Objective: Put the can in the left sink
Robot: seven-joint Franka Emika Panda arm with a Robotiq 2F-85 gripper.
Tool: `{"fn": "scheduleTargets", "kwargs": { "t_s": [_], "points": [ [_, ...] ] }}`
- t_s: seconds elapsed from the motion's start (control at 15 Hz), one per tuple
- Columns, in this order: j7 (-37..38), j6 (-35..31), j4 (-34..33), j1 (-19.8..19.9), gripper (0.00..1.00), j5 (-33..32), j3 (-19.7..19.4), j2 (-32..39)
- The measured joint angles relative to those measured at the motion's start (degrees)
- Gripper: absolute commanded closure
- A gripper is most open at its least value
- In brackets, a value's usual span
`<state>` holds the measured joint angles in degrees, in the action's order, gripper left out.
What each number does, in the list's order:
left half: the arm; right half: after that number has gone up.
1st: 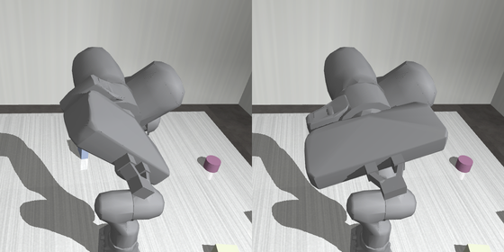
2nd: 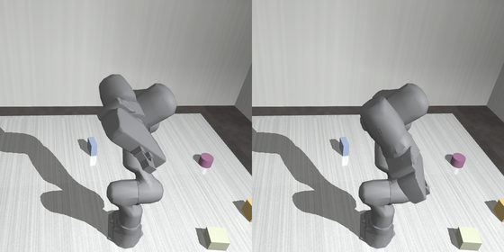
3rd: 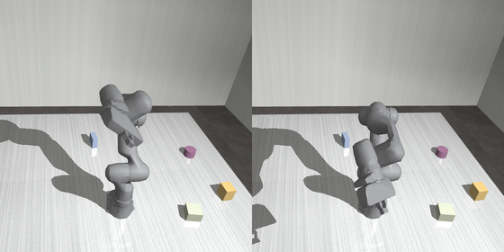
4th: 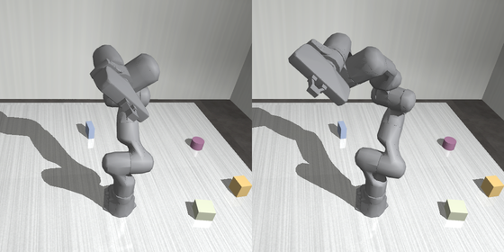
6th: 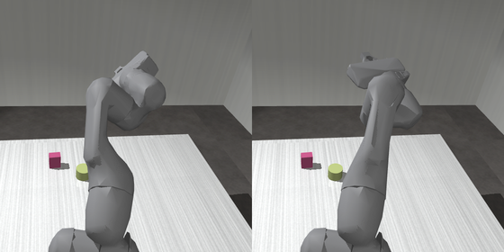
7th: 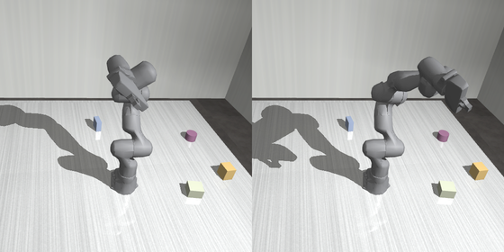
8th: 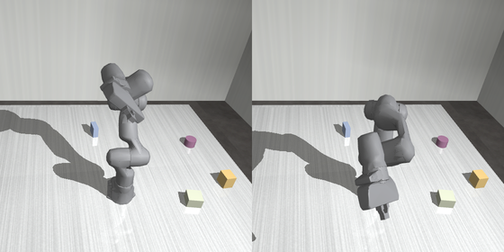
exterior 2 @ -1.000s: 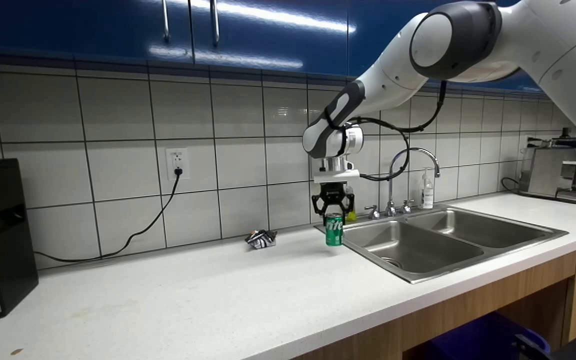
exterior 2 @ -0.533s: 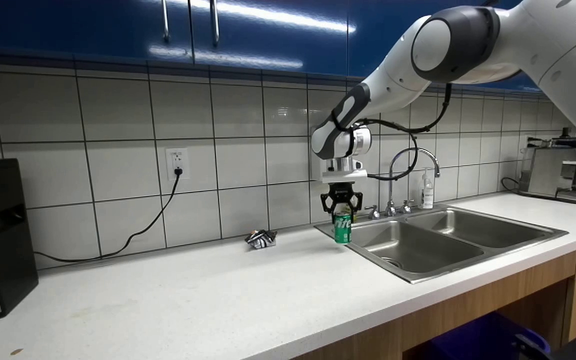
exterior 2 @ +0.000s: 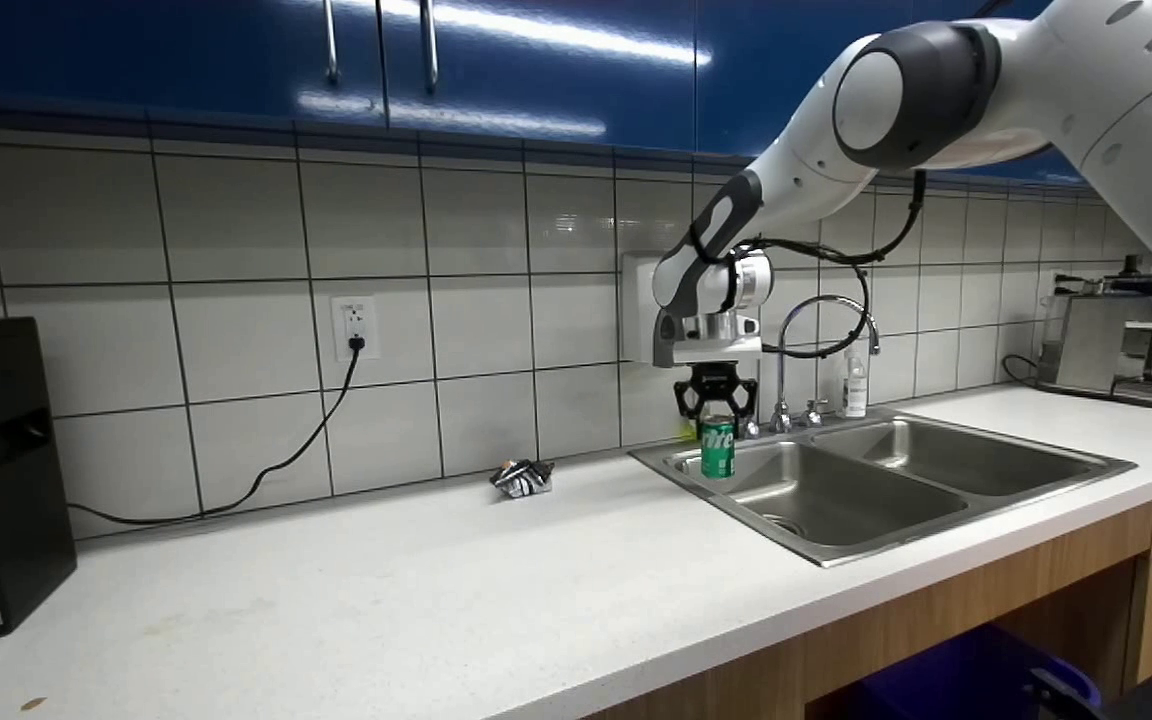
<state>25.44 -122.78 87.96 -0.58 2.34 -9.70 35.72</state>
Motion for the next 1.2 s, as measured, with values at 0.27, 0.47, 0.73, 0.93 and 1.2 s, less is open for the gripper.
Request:
{"fn": "scheduleTargets", "kwargs": {
  "t_s": [0.27, 0.47, 0.73, 0.93, 1.2],
  "points": [
    [1.31, -1.24, 0.92, 1.75, 0.62, 0.18, -1.34, 0.0],
    [1.73, -2.53, 2.11, 3.22, 0.62, 0.42, -2.26, 0.0],
    [1.78, -3.95, 3.95, 5.04, 0.62, 0.9, -3.1, 0.02],
    [1.78, -5.05, 5.41, 6.23, 0.62, 1.31, -3.34, 0.17],
    [1.78, -6.57, 7.23, 7.36, 0.62, 2.47, -3.7, 0.7]
  ]
}}
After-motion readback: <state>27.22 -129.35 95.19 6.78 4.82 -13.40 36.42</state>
